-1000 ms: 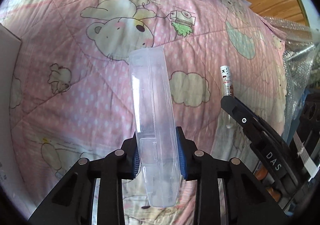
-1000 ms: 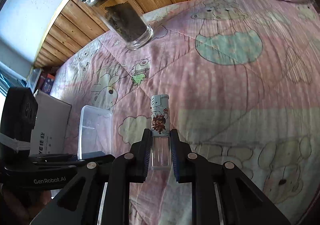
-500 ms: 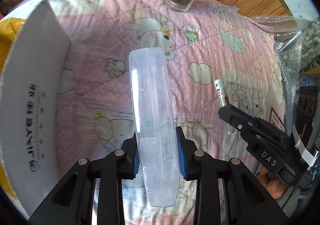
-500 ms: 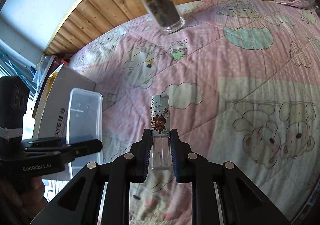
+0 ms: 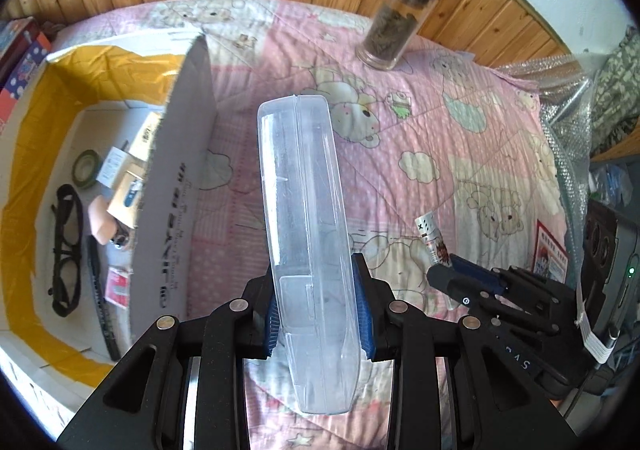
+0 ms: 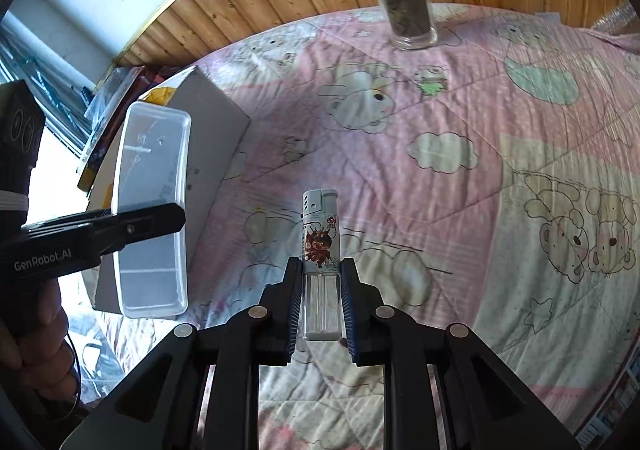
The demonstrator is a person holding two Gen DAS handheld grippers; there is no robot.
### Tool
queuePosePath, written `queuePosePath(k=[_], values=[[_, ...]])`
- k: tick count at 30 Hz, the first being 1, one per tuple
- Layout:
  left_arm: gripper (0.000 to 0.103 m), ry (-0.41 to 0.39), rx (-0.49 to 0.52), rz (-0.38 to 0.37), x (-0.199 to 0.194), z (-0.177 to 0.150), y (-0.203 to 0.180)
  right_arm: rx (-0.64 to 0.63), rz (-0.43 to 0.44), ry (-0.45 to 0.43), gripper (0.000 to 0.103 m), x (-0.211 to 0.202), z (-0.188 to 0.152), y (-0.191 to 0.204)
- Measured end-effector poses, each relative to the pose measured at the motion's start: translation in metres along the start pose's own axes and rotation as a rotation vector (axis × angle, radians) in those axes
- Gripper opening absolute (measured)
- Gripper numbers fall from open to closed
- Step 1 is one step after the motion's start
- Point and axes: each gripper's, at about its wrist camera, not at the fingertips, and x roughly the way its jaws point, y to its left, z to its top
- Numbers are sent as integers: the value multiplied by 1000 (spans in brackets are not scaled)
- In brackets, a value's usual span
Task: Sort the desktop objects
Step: 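Carry the plastic case and lighter over the white box with both tools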
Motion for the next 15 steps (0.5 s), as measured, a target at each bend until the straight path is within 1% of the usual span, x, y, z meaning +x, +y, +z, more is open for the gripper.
queuePosePath(k=[6,15], values=[[32,-62,15,21,-25,-5,11,-76,7,-10,20,-7,5,34],[32,-126,2,47,-57,-11,41,-258,12,-24,20,-20,15,95]])
